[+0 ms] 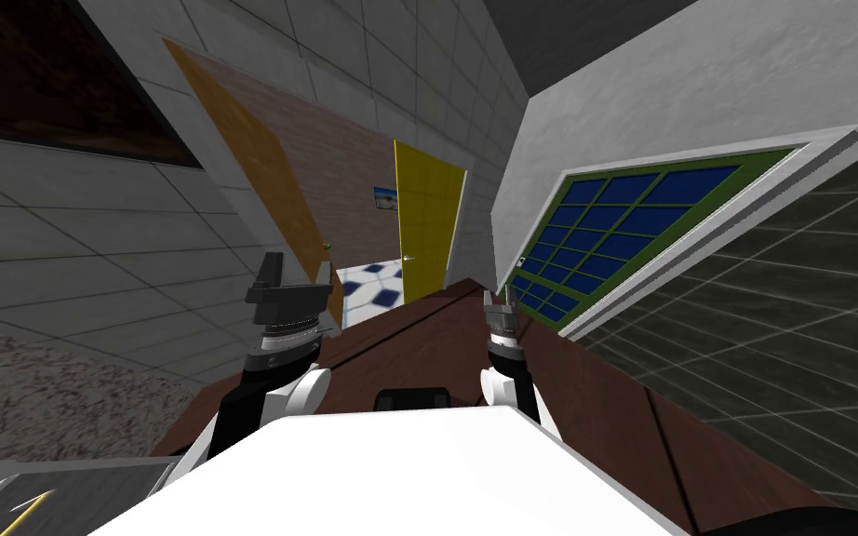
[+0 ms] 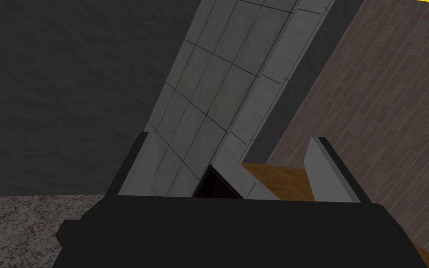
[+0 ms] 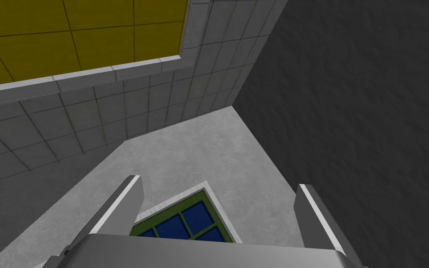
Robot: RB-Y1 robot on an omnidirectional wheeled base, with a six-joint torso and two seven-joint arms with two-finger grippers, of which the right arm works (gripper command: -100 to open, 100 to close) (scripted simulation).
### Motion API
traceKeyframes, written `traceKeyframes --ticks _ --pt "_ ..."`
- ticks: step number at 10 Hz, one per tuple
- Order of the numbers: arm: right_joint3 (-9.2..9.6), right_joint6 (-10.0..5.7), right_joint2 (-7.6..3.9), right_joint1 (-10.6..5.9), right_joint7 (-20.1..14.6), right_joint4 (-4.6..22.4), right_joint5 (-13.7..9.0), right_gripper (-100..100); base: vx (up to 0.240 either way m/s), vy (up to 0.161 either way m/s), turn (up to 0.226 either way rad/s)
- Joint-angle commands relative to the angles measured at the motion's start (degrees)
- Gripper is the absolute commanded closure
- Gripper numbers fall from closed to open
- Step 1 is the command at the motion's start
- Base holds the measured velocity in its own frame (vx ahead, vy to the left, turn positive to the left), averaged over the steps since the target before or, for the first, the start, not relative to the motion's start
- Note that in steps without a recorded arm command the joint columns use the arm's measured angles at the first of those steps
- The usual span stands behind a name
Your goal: Push the door open
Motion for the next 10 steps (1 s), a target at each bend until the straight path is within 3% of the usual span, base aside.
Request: traceKeyframes --ticks 1,10 --pt "-0.38 0.01 -0.48 -1.14 0.2 1.85 -0.25 -100 0.097 0.0 0.105" --pt "-1.17 -1.38 -2.13 -5.15 1.36 11.47 -1.22 -100 0.088 -0.006 0.094"
